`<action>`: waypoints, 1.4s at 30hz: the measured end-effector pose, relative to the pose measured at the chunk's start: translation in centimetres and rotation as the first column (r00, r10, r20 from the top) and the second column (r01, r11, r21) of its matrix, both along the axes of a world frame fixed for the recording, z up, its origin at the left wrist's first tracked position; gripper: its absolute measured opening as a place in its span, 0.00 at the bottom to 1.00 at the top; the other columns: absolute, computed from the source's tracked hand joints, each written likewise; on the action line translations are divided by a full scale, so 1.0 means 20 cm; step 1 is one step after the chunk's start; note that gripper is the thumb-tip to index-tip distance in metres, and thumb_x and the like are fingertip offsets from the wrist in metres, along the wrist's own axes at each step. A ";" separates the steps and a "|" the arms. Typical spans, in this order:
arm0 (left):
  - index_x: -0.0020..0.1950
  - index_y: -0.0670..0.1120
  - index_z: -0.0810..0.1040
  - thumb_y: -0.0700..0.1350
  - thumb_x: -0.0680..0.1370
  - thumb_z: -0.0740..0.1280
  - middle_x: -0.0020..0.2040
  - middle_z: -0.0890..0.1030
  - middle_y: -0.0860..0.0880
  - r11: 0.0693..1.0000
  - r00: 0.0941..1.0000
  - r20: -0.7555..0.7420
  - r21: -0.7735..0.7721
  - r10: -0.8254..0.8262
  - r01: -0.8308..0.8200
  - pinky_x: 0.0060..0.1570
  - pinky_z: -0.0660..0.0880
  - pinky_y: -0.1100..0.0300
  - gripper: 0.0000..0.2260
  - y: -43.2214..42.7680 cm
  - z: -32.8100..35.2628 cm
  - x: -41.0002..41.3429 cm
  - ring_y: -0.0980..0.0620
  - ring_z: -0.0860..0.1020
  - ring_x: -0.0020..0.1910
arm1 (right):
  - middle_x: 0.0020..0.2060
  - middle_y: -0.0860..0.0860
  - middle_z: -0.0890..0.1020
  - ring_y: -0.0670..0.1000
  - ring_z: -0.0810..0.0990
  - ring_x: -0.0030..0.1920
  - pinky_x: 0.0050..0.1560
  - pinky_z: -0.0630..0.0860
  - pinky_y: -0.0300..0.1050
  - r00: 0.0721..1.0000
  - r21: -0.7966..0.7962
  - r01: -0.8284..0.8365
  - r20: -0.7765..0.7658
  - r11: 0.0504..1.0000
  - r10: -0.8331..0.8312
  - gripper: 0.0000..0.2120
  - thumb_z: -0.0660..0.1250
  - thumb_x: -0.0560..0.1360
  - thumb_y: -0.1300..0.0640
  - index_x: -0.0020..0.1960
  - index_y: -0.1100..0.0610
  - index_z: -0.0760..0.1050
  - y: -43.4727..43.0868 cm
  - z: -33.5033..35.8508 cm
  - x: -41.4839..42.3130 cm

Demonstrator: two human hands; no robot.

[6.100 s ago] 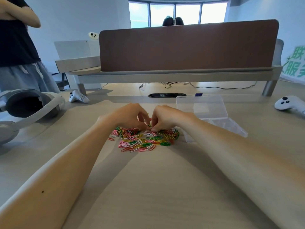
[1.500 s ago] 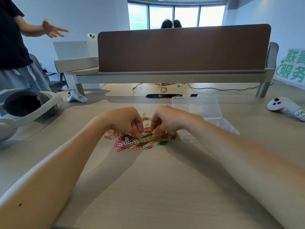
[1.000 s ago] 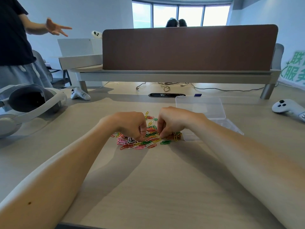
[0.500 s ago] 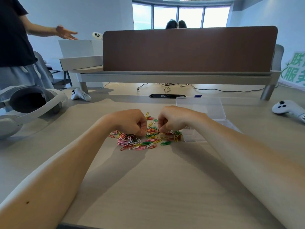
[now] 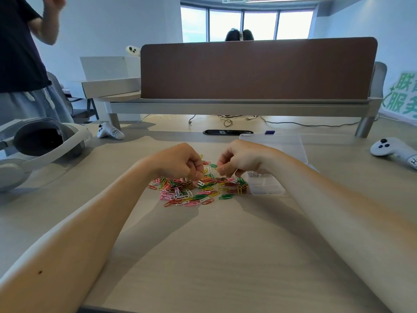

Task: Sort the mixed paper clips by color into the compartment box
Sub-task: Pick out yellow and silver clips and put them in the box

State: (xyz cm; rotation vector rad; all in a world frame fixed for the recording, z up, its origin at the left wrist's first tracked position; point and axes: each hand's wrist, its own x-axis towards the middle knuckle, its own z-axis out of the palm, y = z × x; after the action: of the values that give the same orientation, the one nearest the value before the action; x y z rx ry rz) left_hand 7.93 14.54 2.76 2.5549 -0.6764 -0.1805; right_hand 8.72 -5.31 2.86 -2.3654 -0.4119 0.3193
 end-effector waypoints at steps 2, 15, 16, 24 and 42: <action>0.42 0.44 0.82 0.37 0.75 0.70 0.27 0.80 0.56 0.999 1.000 -0.011 -0.032 -0.010 0.009 0.44 0.78 0.57 0.04 0.00 0.00 0.00 0.59 0.75 0.30 | 0.36 0.53 0.82 0.48 0.80 0.37 0.37 0.77 0.40 0.998 0.082 0.031 -0.055 0.996 -0.027 0.02 0.70 0.75 0.64 0.43 0.59 0.80 -0.02 0.00 0.00; 0.45 0.44 0.83 0.39 0.75 0.71 0.37 0.85 0.49 0.993 0.998 0.014 -0.091 -0.068 0.069 0.36 0.77 0.62 0.01 -0.12 0.08 0.09 0.57 0.80 0.32 | 0.36 0.53 0.83 0.49 0.82 0.36 0.39 0.79 0.41 0.989 0.107 0.145 -0.031 0.984 -0.142 0.01 0.72 0.73 0.63 0.43 0.59 0.82 -0.17 0.07 -0.03; 0.45 0.44 0.83 0.39 0.74 0.71 0.38 0.85 0.49 0.993 0.997 0.017 -0.090 -0.081 0.082 0.36 0.77 0.64 0.02 -0.14 0.08 0.09 0.57 0.80 0.33 | 0.36 0.53 0.84 0.49 0.82 0.36 0.38 0.79 0.41 0.989 0.075 0.147 -0.022 0.986 -0.145 0.01 0.72 0.73 0.63 0.43 0.59 0.82 -0.18 0.08 -0.03; 0.48 0.42 0.83 0.41 0.75 0.71 0.40 0.85 0.49 0.987 0.985 0.069 0.017 -0.159 0.159 0.40 0.79 0.62 0.04 -0.44 0.04 0.13 0.54 0.82 0.35 | 0.35 0.54 0.84 0.50 0.83 0.35 0.41 0.81 0.42 0.977 -0.075 0.215 0.000 0.974 -0.215 0.03 0.74 0.71 0.65 0.41 0.59 0.82 -0.33 0.06 -0.05; 0.50 0.45 0.84 0.42 0.72 0.74 0.42 0.85 0.50 0.956 0.969 0.091 0.204 -0.232 0.209 0.42 0.77 0.66 0.07 -0.70 0.04 0.21 0.58 0.81 0.35 | 0.37 0.57 0.84 0.56 0.85 0.42 0.49 0.83 0.47 0.958 -0.012 0.286 0.033 0.958 -0.285 0.06 0.73 0.69 0.71 0.43 0.62 0.82 -0.45 0.05 -0.07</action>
State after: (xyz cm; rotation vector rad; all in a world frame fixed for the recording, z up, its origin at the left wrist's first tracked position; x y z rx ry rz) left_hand 12.18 0.63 3.60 2.6850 -1.0364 -0.1840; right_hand 7.40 -14.23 3.81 -2.4077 -0.0776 0.1514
